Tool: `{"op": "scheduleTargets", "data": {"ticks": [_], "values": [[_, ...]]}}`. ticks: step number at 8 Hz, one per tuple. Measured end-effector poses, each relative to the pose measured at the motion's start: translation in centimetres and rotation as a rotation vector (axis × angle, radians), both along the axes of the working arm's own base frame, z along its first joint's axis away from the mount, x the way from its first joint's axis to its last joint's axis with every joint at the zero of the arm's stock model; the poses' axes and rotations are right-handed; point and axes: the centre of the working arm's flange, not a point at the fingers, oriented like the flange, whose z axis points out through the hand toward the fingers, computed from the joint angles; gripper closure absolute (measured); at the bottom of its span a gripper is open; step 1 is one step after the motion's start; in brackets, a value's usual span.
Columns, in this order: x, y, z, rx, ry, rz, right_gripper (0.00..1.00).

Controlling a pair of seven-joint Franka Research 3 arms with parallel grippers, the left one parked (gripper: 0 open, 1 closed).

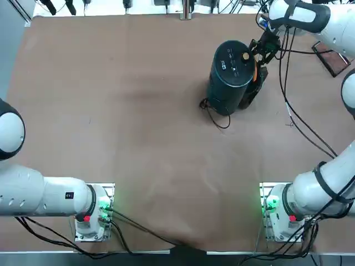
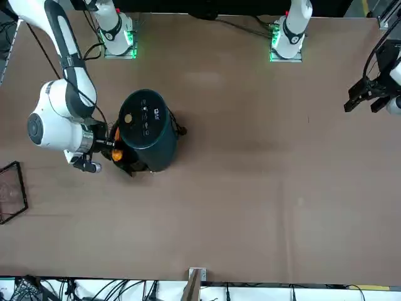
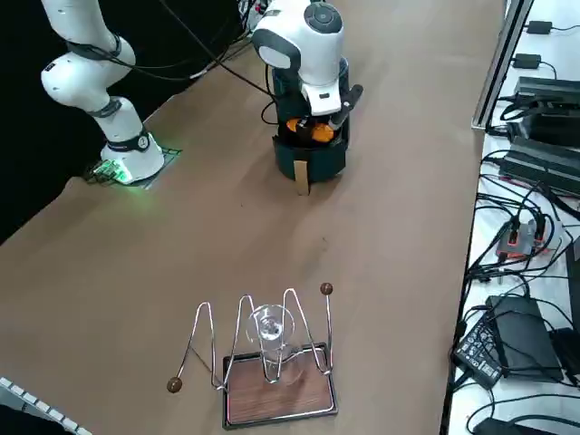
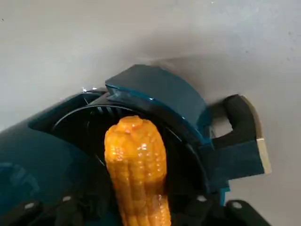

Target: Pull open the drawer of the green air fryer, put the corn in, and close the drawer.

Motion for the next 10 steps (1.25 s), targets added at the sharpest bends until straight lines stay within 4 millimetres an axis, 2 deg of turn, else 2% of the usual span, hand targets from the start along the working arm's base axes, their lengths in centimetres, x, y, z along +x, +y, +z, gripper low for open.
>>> {"op": "scheduleTargets", "data": {"ticks": [1,2,4,6,8,10], "values": [[-0.1,-0.3,0.0,-0.001,0.008,-0.002,0.08],[-0.1,-0.6,0.3,0.0,0.017,-0.003,0.01],[0.0,-1.3,1.8,0.002,0.026,-0.004,0.0],[0.0,-3.2,3.3,0.0,0.021,-0.031,0.0],[0.0,-7.9,3.6,-0.007,0.042,-0.135,0.0],[-0.5,-12.7,2.6,-0.033,0.108,-0.345,0.0]]}}
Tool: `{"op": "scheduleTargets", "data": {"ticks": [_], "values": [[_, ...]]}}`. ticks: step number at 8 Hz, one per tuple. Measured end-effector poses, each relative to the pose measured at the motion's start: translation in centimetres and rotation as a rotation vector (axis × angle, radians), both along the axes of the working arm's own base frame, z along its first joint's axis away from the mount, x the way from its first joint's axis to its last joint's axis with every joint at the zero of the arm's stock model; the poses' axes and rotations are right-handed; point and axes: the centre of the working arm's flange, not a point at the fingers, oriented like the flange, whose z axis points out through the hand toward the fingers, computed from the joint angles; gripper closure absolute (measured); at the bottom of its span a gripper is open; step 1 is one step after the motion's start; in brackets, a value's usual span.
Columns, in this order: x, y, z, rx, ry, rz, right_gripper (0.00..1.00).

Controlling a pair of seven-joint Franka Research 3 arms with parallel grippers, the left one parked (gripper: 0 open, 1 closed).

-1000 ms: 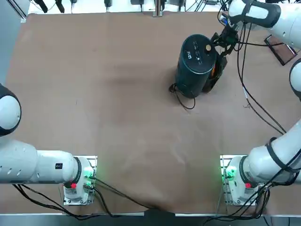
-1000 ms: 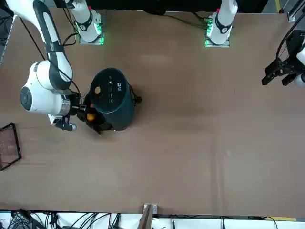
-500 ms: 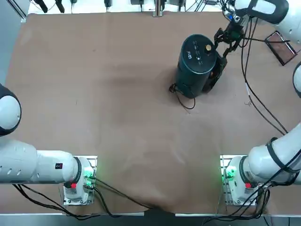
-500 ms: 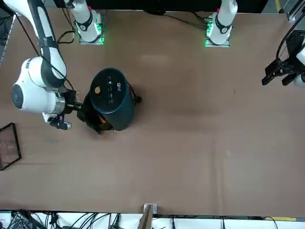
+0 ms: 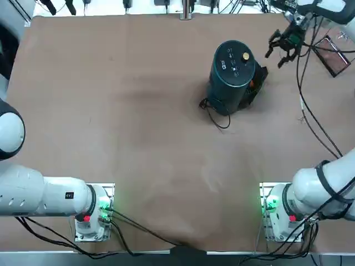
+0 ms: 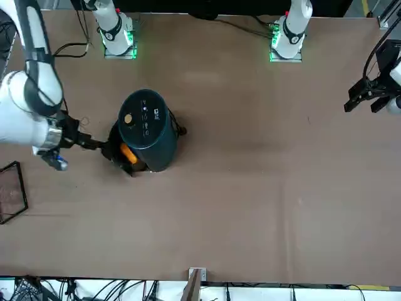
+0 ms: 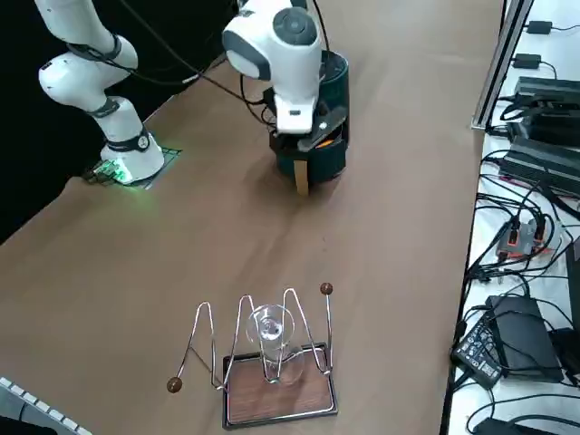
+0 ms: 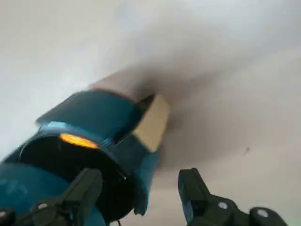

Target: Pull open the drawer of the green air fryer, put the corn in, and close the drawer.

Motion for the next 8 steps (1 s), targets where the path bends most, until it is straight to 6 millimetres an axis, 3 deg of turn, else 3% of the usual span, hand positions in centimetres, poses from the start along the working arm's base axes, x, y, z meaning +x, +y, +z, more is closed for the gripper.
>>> {"op": "scheduleTargets", "data": {"ticks": [4,8], "values": [[-0.1,-2.8,-4.0,-0.059,0.147,-0.406,0.01],[0.2,-2.5,-6.5,0.001,0.208,-0.565,0.0]]}}
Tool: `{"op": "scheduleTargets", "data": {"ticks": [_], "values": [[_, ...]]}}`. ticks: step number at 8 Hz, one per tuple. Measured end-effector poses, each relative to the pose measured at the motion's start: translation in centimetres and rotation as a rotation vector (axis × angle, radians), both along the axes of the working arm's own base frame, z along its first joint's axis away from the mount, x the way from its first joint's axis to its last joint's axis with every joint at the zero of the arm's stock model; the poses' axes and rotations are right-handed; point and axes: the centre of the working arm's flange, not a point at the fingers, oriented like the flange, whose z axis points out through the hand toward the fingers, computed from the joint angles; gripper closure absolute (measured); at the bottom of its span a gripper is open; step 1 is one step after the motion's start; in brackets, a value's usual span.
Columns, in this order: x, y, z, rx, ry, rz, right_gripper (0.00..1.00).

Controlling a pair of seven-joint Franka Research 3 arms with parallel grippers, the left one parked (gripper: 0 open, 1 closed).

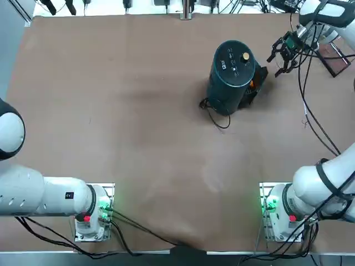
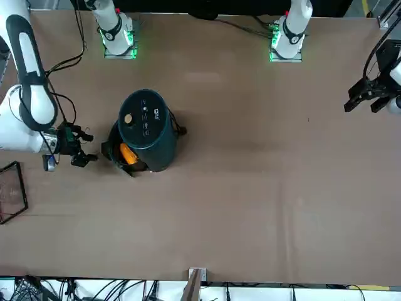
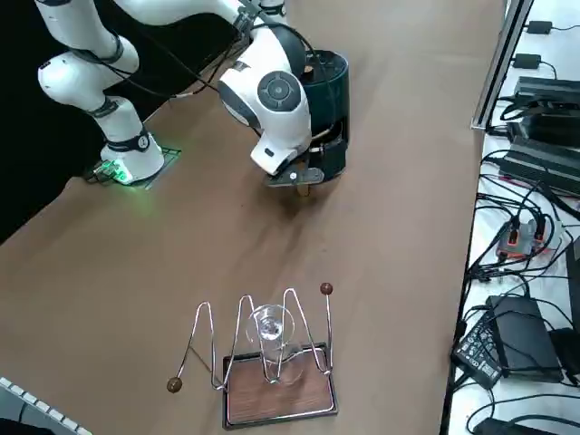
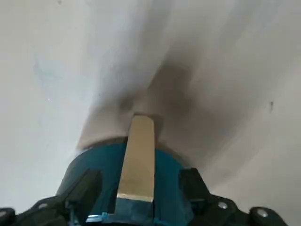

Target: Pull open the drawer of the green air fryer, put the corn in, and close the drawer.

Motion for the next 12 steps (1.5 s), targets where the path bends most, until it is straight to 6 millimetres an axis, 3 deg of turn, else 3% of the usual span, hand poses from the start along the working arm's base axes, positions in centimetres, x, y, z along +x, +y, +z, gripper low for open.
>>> {"op": "scheduleTargets", "data": {"ticks": [12], "values": [[-0.3,2.2,-3.0,0.023,0.011,-0.08,0.06]]}}
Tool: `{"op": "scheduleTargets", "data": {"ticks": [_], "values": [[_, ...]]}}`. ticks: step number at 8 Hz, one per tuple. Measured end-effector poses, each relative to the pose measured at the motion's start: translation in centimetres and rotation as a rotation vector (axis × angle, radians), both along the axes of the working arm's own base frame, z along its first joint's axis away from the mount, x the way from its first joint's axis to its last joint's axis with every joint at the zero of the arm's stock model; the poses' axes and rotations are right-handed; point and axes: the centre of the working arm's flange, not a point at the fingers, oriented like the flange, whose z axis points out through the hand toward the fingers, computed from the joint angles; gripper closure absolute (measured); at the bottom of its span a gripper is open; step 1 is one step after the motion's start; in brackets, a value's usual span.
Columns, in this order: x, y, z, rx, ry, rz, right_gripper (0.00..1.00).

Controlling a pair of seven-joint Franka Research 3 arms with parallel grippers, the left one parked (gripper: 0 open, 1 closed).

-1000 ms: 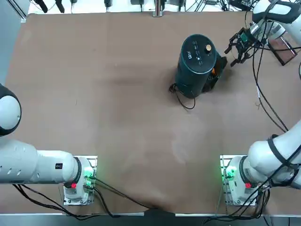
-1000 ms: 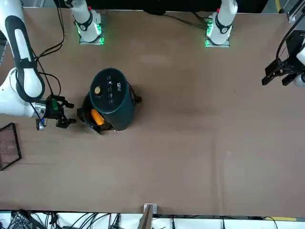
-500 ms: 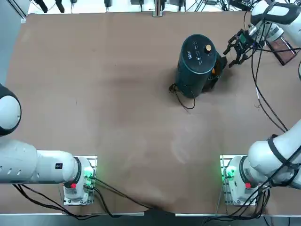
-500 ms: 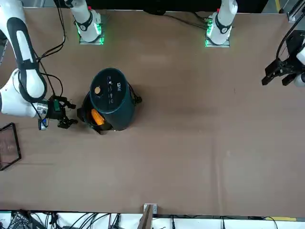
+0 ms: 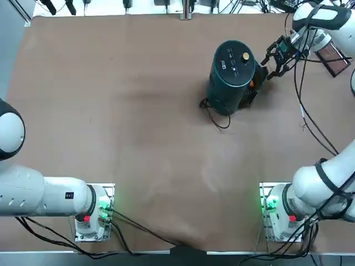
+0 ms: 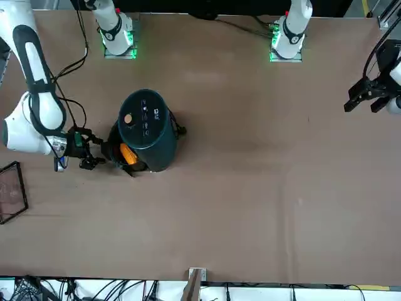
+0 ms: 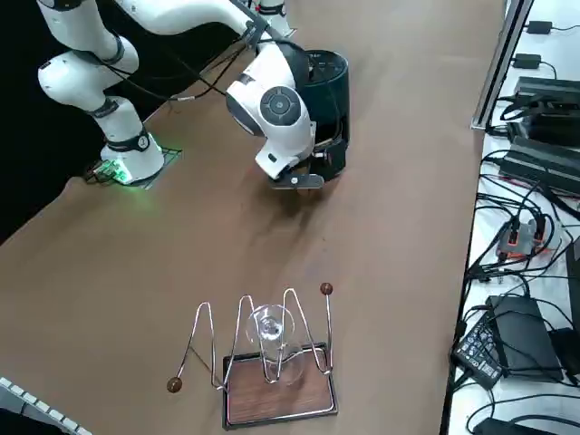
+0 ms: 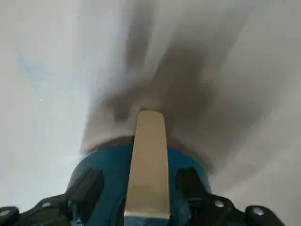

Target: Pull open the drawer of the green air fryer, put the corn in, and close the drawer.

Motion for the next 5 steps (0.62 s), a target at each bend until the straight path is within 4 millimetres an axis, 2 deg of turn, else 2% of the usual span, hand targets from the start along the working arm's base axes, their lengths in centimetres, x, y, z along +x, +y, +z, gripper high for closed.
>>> {"op": "scheduleTargets", "data": {"ticks": [4,5], "values": [[-0.16,0.21,-0.5,-0.004,-0.001,-0.003,0.12],[-0.17,0.19,-0.53,-0.004,-0.001,-0.004,0.26]]}}
